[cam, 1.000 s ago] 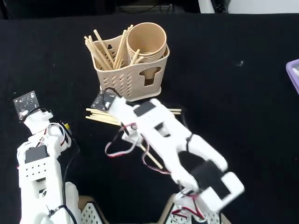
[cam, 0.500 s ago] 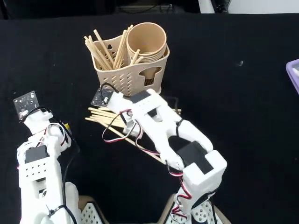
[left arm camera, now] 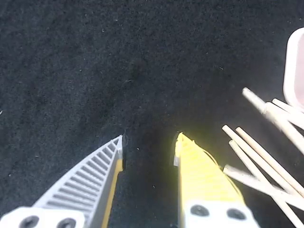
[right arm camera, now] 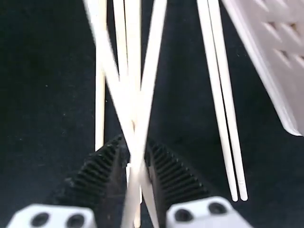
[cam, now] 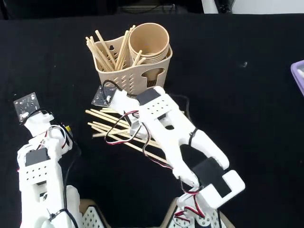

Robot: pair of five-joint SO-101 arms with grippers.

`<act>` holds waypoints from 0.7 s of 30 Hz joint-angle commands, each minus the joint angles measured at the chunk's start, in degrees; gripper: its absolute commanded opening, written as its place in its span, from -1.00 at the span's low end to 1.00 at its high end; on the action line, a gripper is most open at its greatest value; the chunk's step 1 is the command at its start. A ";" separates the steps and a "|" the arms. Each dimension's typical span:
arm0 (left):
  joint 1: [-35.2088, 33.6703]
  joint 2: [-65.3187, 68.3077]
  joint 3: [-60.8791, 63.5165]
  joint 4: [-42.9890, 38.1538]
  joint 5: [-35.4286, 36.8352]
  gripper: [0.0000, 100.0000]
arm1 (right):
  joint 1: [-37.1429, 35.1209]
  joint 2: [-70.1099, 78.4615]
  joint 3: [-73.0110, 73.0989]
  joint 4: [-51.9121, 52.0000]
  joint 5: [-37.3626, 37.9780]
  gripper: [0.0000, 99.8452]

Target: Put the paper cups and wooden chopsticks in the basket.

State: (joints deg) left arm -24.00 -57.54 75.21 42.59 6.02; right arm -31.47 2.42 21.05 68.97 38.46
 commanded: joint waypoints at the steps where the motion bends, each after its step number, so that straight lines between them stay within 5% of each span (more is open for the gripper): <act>1: -0.57 -1.05 -0.92 -0.97 0.44 -0.64 | 0.53 -3.56 0.04 0.18 0.53 -0.98; 11: -0.57 -1.05 -0.84 -0.97 0.44 -0.64 | 2.81 -3.56 8.84 -2.64 3.78 -0.96; 17: -0.57 -1.05 -0.92 -0.97 0.44 -0.64 | 8.35 -3.56 8.92 -8.09 3.69 -0.58; 21: -0.57 -1.05 -0.92 -0.97 0.44 -0.64 | 8.70 -3.56 8.92 -11.87 3.16 -0.56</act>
State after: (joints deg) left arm -24.00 -57.54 75.21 42.59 6.02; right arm -23.74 2.42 30.20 60.88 41.54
